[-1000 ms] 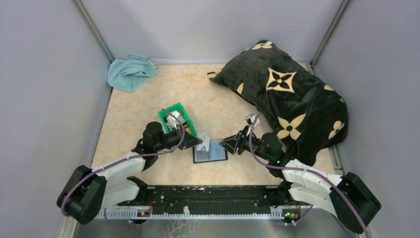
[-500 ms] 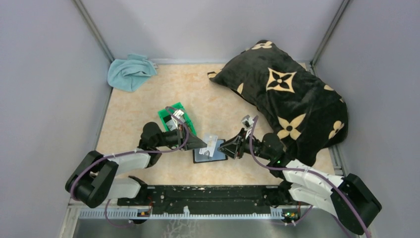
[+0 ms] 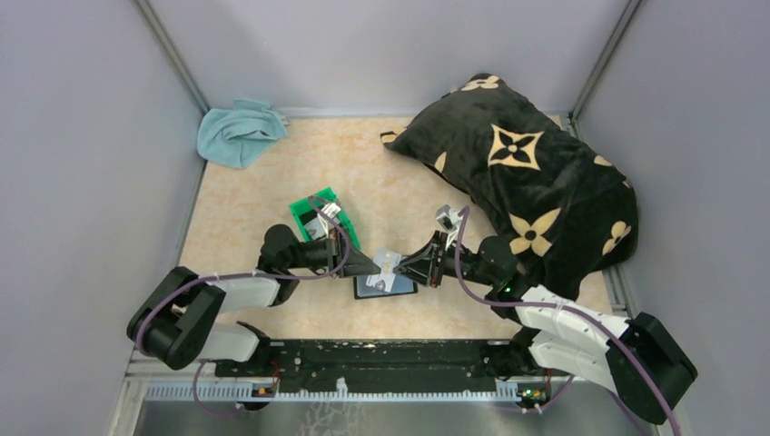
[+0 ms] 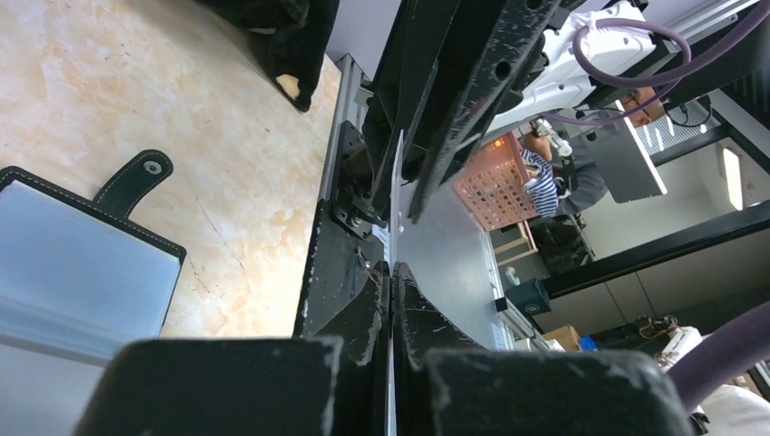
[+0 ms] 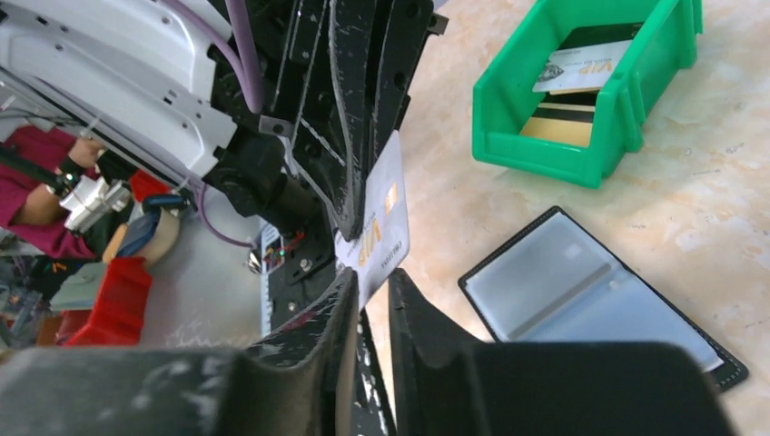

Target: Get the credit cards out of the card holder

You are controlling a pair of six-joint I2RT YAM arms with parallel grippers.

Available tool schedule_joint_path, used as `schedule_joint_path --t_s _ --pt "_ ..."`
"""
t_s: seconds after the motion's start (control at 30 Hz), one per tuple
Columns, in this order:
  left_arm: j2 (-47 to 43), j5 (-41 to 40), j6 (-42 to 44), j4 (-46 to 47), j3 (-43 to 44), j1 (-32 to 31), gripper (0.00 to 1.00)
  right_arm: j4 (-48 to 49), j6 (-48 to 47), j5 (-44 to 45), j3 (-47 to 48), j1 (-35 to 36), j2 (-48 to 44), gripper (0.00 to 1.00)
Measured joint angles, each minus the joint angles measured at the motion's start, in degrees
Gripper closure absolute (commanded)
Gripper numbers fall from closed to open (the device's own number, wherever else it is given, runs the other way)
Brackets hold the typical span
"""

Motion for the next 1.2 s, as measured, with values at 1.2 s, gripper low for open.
schedule_joint_path --t_s 1.2 --pt "-5.5 -7.8 2.6 -2.6 -0.6 -0.3 1.0 -3.8 1.5 6.9 0.0 0.4 -4.7 0.72"
